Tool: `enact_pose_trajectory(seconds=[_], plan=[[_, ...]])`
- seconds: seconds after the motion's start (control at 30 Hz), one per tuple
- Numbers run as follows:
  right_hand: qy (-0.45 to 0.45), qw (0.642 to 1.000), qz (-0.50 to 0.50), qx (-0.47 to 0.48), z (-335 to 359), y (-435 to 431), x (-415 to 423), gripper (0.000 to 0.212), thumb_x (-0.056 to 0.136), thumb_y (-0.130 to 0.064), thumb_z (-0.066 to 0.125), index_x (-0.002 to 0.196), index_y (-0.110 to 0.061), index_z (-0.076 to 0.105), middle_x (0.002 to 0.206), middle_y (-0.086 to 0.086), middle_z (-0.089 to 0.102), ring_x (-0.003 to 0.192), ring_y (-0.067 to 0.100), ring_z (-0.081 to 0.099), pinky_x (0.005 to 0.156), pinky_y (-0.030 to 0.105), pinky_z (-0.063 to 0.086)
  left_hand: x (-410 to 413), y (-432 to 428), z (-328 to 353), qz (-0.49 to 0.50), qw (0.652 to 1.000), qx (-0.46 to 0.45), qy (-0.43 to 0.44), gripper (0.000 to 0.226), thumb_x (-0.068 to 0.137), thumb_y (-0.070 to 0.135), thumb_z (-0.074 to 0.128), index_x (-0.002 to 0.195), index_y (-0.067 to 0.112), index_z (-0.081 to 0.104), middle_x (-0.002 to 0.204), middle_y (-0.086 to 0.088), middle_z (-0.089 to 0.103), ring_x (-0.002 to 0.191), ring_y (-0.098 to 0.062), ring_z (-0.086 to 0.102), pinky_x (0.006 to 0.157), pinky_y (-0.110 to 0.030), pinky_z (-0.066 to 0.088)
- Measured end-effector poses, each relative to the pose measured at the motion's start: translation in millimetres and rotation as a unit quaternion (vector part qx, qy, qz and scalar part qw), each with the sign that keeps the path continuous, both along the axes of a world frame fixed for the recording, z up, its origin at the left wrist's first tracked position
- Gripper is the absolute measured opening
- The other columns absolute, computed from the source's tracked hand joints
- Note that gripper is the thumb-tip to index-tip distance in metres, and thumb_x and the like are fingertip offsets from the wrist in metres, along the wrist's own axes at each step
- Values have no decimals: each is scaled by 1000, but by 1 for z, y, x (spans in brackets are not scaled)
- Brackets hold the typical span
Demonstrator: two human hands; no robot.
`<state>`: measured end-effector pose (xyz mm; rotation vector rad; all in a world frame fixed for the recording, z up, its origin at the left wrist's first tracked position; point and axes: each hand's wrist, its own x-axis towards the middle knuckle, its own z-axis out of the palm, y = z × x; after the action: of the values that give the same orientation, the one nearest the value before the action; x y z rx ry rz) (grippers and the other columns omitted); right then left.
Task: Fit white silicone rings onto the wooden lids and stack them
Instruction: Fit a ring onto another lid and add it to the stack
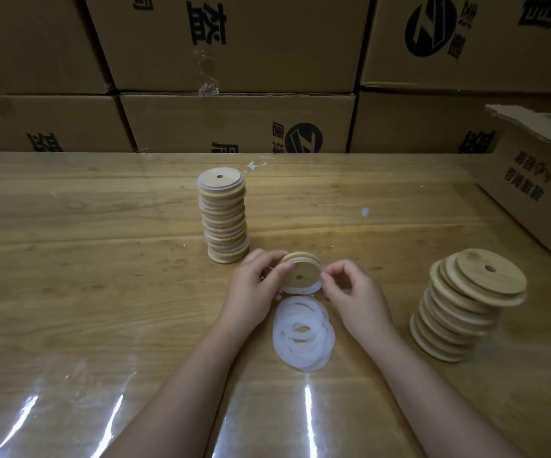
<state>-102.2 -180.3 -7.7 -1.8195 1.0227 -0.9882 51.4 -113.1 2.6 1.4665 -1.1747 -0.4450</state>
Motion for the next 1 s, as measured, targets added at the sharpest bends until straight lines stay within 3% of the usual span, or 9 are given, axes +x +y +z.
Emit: enact_pose_trajectory(seconds=[0.1, 0.33, 0.4, 0.53, 0.63, 0.77, 1.0], plan=[[22, 1000, 8, 6, 0, -1, -1, 6, 86, -18, 63, 81, -21, 60, 80, -9, 64, 72, -1, 59, 63, 15, 47, 1, 0, 0, -5, 1000, 2, 7, 17, 89, 12, 61, 91, 28, 67, 83, 2, 52, 50, -7, 55, 52, -18, 48], [10, 1000, 21, 10, -1, 0, -1, 16, 84, -16, 64, 78, -29, 56, 76, -12, 64, 66, -3, 60, 60, 11, 46, 1, 1, 1, -17, 1000, 10, 8, 11, 91, 13, 58, 98, 15, 66, 95, -6, 58, 56, -11, 59, 55, -26, 52], [-22, 1000, -3, -4, 0, 0, -1, 20, 84, -12, 64, 77, -30, 56, 77, -13, 64, 68, -5, 59, 59, 7, 44, -2, 2, 1, -20, 999, 5, -25, 9, 92, 15, 57, 97, 15, 64, 95, -4, 59, 59, -13, 59, 60, -28, 52], [-61, 995, -30, -72, 2, 3, 0, 28, 83, -5, 62, 79, -32, 55, 89, -9, 64, 76, 4, 61, 60, 8, 44, -9, 5, 0, -9, 989, -17, -146, 18, 88, 25, 60, 105, 21, 64, 89, 10, 56, 61, -5, 49, 61, -14, 39], [-64, 988, -13, -139, 3, 4, 0, 23, 81, 1, 62, 83, -22, 59, 91, -6, 64, 89, 6, 60, 67, 12, 47, -10, 6, 3, -18, 982, -30, -184, 27, 85, 27, 63, 109, 15, 66, 87, 13, 53, 62, -1, 47, 61, -10, 36], [-72, 989, -11, -130, 3, 4, 1, 20, 82, 0, 63, 83, -19, 60, 90, -7, 64, 87, -2, 60, 71, 9, 47, -9, 5, 4, -9, 983, -35, -183, 22, 86, 21, 66, 106, 12, 69, 86, 7, 59, 67, 0, 50, 66, -12, 40], [-84, 992, -26, -93, 0, 2, 2, 19, 81, 0, 63, 83, -19, 61, 88, -14, 64, 80, -6, 61, 67, 6, 46, -7, 5, 5, -2, 986, -24, -167, 21, 85, 18, 67, 105, 12, 70, 82, 16, 56, 66, -3, 49, 65, -13, 38]])
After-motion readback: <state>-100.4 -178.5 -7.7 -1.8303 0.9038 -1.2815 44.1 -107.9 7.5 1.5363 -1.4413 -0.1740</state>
